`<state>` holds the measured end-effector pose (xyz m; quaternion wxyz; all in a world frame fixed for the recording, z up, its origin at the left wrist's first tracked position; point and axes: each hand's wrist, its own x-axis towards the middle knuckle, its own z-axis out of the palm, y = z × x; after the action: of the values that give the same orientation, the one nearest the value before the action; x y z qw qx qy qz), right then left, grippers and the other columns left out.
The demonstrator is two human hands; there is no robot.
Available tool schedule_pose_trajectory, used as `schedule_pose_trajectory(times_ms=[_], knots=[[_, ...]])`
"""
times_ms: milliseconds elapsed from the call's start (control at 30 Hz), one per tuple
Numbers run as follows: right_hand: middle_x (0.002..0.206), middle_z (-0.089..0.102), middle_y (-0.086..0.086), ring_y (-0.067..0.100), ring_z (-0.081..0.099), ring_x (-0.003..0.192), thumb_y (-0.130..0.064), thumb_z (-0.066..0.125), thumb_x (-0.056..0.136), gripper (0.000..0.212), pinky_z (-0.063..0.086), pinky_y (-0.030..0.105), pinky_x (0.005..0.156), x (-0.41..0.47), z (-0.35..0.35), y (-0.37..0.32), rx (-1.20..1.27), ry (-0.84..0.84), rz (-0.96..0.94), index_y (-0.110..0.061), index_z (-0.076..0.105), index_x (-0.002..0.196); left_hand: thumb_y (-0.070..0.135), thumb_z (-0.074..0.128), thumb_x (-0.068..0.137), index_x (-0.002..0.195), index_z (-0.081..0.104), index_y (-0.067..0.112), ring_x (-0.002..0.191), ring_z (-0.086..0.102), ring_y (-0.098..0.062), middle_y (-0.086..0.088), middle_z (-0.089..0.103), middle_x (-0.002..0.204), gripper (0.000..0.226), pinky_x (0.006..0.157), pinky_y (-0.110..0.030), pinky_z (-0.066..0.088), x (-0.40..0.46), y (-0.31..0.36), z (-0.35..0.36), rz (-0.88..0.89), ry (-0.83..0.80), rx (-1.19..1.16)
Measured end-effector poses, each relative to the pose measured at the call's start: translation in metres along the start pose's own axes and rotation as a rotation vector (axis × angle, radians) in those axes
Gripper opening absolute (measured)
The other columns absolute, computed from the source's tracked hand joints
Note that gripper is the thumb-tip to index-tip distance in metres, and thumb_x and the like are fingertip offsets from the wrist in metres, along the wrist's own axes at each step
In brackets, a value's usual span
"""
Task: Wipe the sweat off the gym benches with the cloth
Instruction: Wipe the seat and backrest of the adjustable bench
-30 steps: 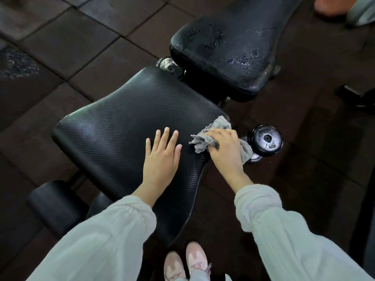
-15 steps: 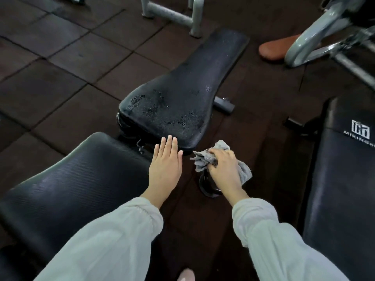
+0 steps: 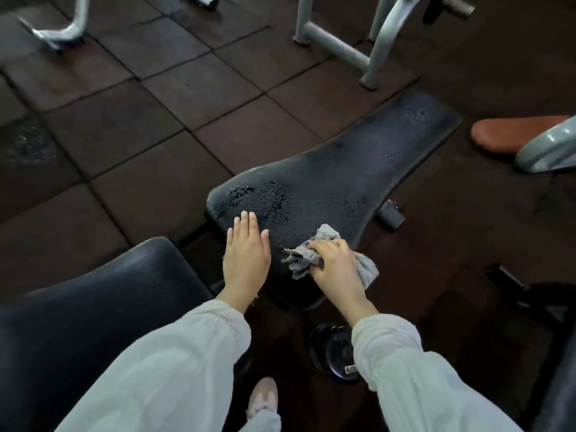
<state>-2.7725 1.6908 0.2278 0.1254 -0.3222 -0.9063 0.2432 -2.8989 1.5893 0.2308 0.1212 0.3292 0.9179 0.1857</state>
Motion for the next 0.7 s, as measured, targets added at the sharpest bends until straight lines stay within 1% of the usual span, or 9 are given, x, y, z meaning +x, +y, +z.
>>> schedule_pose_trajectory(times_ms=[167,267,333,433,500,567,600,667,700], knots=[[0.092,0.069,0.003,0.029,0.056,0.087,0.003,0.069,0.058,0.04,0.046,0.038,0.079,0.021,0.022,0.01,-0.007,-0.095,-0.167,-0.007,0.068,0.096,0.027,0.023,0.102,0.147,0.01,0.002,0.144,0.005,-0.021,-0.012,0.008,0.156,0.053,0.116,-0.032,0.007,0.018,-0.008,0.018,-0.278,-0.018,-0.271],[0.089,0.069,0.001,0.028,0.056,0.082,0.004,0.072,0.054,0.042,0.048,0.038,0.075,0.025,0.032,0.019,-0.002,-0.13,-0.226,-0.008,0.068,0.093,0.026,0.024,0.102,0.147,0.006,0.001,0.144,0.003,-0.021,-0.013,0.004,0.156,0.054,0.115,-0.033,0.007,0.012,-0.009,0.031,-0.4,-0.019,-0.338],[0.088,0.069,0.001,0.028,0.056,0.081,0.005,0.075,0.052,0.043,0.05,0.041,0.074,0.025,0.037,0.025,0.005,-0.145,-0.255,-0.008,0.068,0.092,0.025,0.024,0.102,0.147,0.004,0.0,0.144,0.002,-0.021,-0.013,0.003,0.156,0.054,0.114,-0.032,0.006,0.004,-0.008,0.041,-0.434,-0.049,-0.352],[0.095,0.068,0.003,0.027,0.055,0.085,0.002,0.079,0.048,0.048,0.051,0.046,0.076,0.014,0.043,0.038,-0.004,-0.164,-0.323,-0.007,0.068,0.094,0.019,0.024,0.102,0.146,0.001,0.0,0.144,-0.002,-0.019,-0.012,-0.003,0.156,0.053,0.11,-0.02,0.005,-0.005,0.001,0.052,-0.466,-0.067,-0.486],[0.106,0.067,0.005,0.022,0.048,0.094,0.002,0.079,0.049,0.052,0.048,0.045,0.082,0.008,0.047,0.045,0.012,-0.161,-0.349,-0.008,0.068,0.098,0.016,0.025,0.102,0.147,0.002,0.001,0.143,0.002,-0.018,-0.009,-0.007,0.156,0.052,0.101,-0.011,0.011,-0.005,0.005,0.059,-0.5,0.04,-0.546],[0.112,0.065,0.004,0.019,0.043,0.098,0.001,0.078,0.052,0.052,0.045,0.043,0.085,0.001,0.049,0.053,0.039,-0.159,-0.385,-0.009,0.067,0.102,0.015,0.026,0.102,0.148,0.004,0.005,0.14,0.008,-0.015,-0.006,-0.007,0.157,0.052,0.091,-0.006,0.015,-0.006,0.004,0.067,-0.548,0.138,-0.558],[0.113,0.065,0.004,0.018,0.043,0.1,0.0,0.078,0.054,0.052,0.044,0.041,0.086,-0.003,0.048,0.059,0.047,-0.164,-0.42,-0.01,0.067,0.103,0.015,0.026,0.102,0.148,0.005,0.005,0.141,0.007,-0.015,-0.006,-0.005,0.157,0.052,0.094,-0.006,0.013,-0.006,0.001,0.072,-0.547,0.158,-0.565],[0.114,0.064,0.002,0.018,0.044,0.102,-0.004,0.081,0.055,0.052,0.041,0.038,0.086,-0.005,0.045,0.071,0.05,-0.182,-0.507,-0.012,0.067,0.105,0.014,0.024,0.102,0.148,0.004,0.006,0.143,0.001,-0.015,-0.006,-0.002,0.157,0.051,0.103,-0.009,0.003,-0.007,-0.007,0.082,-0.523,0.136,-0.603],[0.114,0.064,0.002,0.018,0.045,0.102,-0.005,0.081,0.056,0.052,0.041,0.038,0.086,-0.004,0.043,0.077,0.048,-0.18,-0.536,-0.012,0.067,0.105,0.015,0.024,0.102,0.148,0.003,0.008,0.143,-0.001,-0.013,-0.004,-0.003,0.157,0.051,0.102,-0.008,0.001,-0.01,-0.011,0.086,-0.508,0.116,-0.615]])
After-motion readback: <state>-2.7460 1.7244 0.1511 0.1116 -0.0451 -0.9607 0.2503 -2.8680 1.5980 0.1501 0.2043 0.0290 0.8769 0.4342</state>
